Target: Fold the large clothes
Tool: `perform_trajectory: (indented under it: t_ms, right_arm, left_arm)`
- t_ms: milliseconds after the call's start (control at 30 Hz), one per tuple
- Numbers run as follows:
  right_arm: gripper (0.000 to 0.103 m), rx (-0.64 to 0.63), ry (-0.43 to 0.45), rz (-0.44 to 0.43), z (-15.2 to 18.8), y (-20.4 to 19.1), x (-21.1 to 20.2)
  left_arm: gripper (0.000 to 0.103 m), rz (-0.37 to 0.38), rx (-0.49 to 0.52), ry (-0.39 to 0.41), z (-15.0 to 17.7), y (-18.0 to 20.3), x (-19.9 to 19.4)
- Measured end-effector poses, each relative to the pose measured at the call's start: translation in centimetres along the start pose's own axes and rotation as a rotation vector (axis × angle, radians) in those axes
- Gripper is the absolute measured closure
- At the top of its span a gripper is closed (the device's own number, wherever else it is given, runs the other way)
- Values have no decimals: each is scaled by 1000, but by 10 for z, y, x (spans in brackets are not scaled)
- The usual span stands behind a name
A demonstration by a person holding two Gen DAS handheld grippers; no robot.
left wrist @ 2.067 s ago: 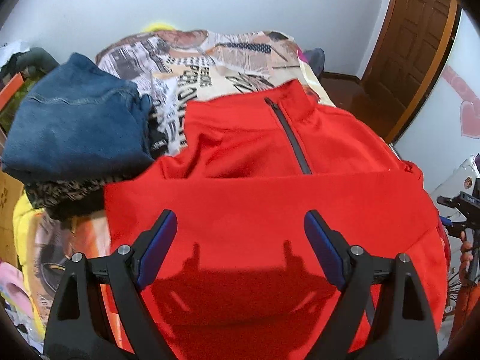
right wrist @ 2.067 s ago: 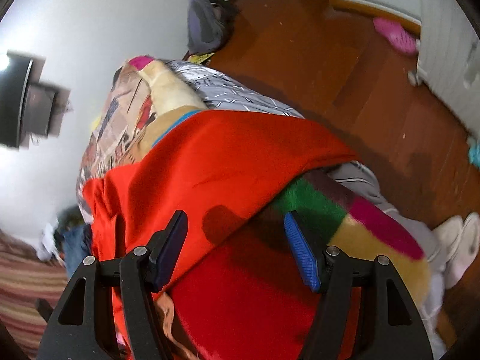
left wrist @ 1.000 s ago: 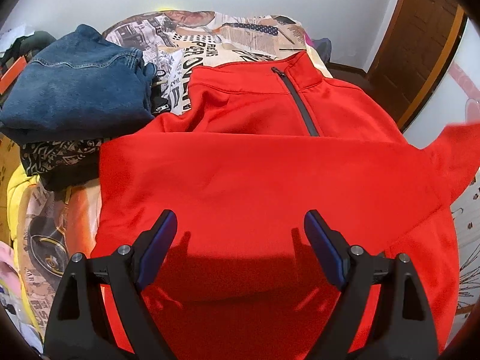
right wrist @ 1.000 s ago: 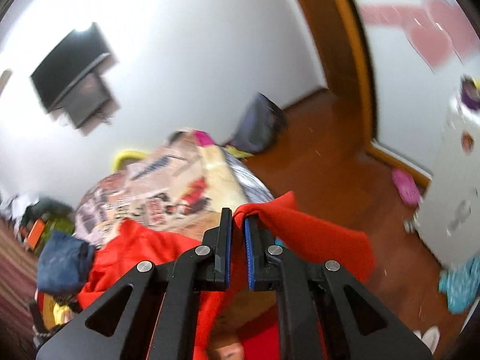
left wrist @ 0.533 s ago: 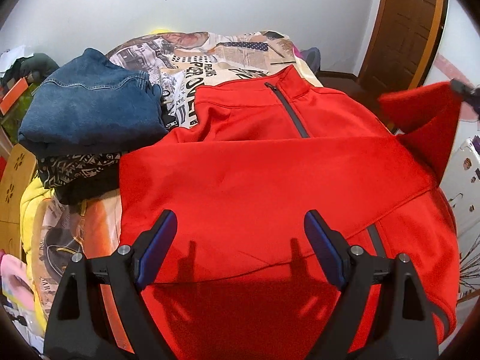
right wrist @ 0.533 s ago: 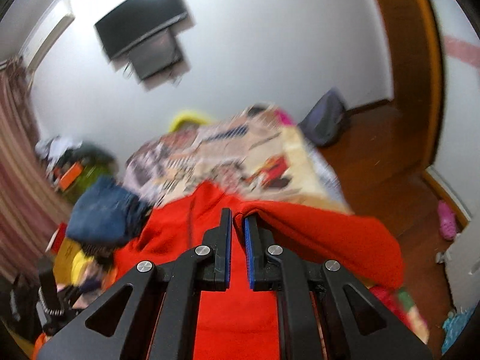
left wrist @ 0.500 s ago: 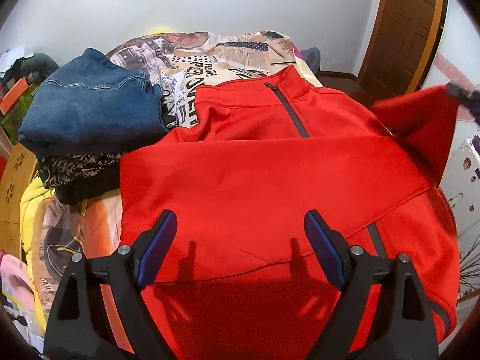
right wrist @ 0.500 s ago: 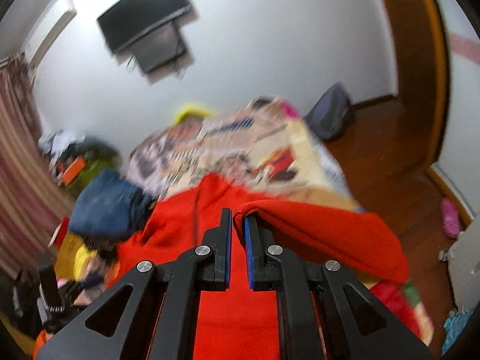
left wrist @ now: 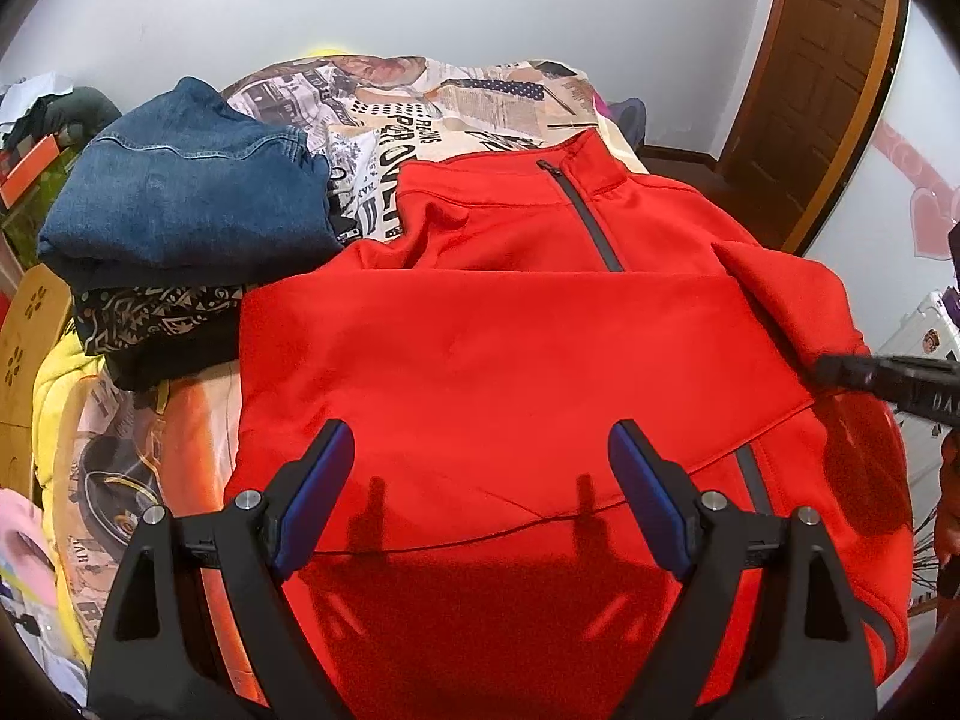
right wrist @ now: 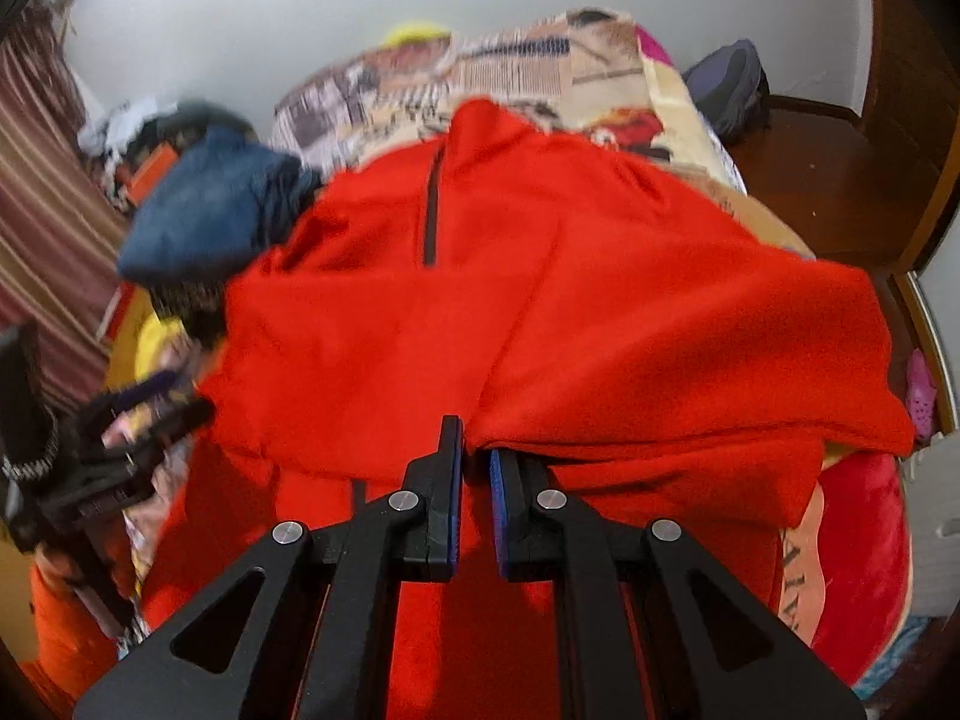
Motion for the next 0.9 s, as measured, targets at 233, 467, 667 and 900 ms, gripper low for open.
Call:
perform_trajectory:
  t_ms: [233, 467, 667, 900]
  right_arm:
    - [60, -24, 13, 12, 10, 3, -22]
    - [59, 83, 144, 63, 16, 30, -57]
    - [56, 334, 196, 41, 22, 93, -65]
    - [56, 568, 203, 12, 31, 147, -46]
  left_arm:
    - [17, -3, 24, 3, -5, 10, 3]
    - [17, 8, 43, 17, -15, 25, 3]
    - [17, 12, 69, 16, -19, 38, 3]
    - [17, 8, 38, 15, -22, 39, 6]
Point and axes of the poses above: each gripper's, at about its wrist camera, not at the fingertips, and x roughly the way its jaws point, y to its right, z to its underside, the point moved 1 cm from there along x, roughly the way its jaws point, and after that the axes turned 2 degrees about -y, right-handed, at the moved point
